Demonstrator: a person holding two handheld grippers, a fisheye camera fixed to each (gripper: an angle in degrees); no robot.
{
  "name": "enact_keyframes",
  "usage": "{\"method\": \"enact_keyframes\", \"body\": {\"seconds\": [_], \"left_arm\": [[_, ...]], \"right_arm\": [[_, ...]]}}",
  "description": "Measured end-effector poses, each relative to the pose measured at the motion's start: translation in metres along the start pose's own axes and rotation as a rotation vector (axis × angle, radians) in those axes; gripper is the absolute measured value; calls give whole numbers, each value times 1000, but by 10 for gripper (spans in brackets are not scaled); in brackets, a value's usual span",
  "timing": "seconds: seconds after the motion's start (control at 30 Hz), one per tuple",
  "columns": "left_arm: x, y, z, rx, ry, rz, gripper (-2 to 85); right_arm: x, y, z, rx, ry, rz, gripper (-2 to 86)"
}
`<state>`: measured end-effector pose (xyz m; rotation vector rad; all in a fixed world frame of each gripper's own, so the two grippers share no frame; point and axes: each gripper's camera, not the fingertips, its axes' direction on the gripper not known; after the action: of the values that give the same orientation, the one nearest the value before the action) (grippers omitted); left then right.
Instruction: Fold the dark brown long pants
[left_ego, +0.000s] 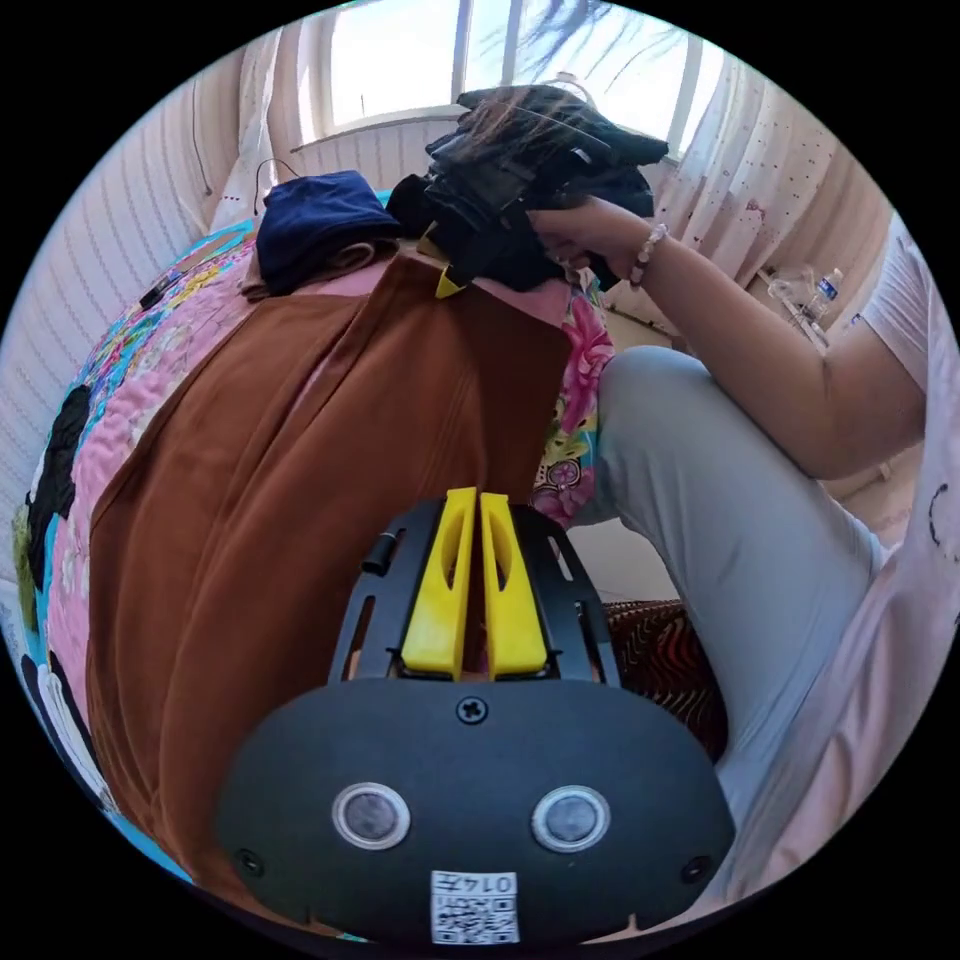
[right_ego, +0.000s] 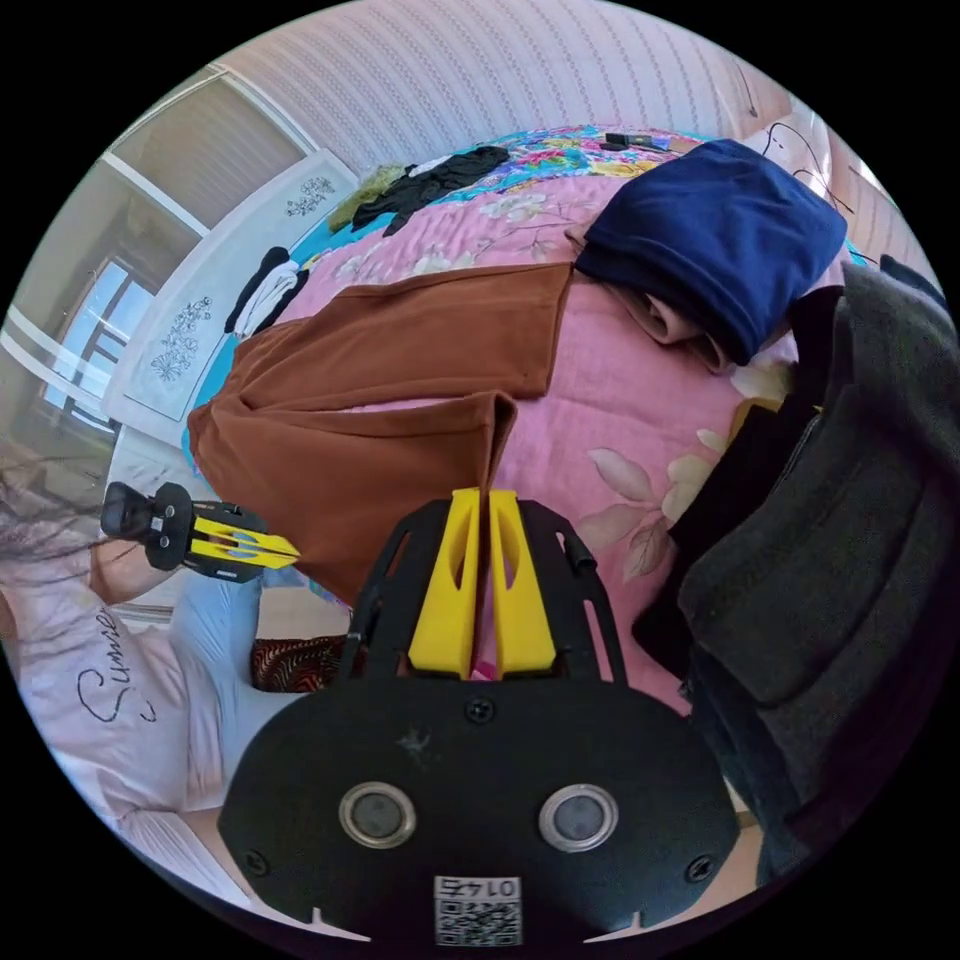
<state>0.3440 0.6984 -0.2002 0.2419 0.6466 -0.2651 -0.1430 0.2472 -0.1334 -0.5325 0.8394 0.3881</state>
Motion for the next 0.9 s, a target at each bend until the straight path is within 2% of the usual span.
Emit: {"method": "enact_keyframes", "body": {"seconds": [0.1, 0.3, 0.4, 0.47, 0.67, 0.8, 0.9], "left_arm": [[-18, 24, -13, 24, 86, -133, -7], [-41, 112, -115, 178, 57, -288, -5], [-62, 188, -174, 217, -76, -460, -4], [-78, 270, -223, 249, -242, -673, -1], [-89, 483, -330, 321, -532, -1213, 44], [-78, 595, -377, 463, -595, -1471, 64], [-76, 669, -398, 560, -578, -1622, 76]], "right_arm": [[-15, -13, 23, -94, 74, 42, 18], [-60, -25, -6, 2, 249, 93, 48], [-85, -33, -17, 91, 203, 81, 77], [-107, -43, -16, 108, 147, 47, 87], [-239, -109, 15, 116, -20, -290, 92], [-366, -197, 54, 36, -175, -595, 107], [-471, -264, 87, -28, -153, -786, 127]]}}
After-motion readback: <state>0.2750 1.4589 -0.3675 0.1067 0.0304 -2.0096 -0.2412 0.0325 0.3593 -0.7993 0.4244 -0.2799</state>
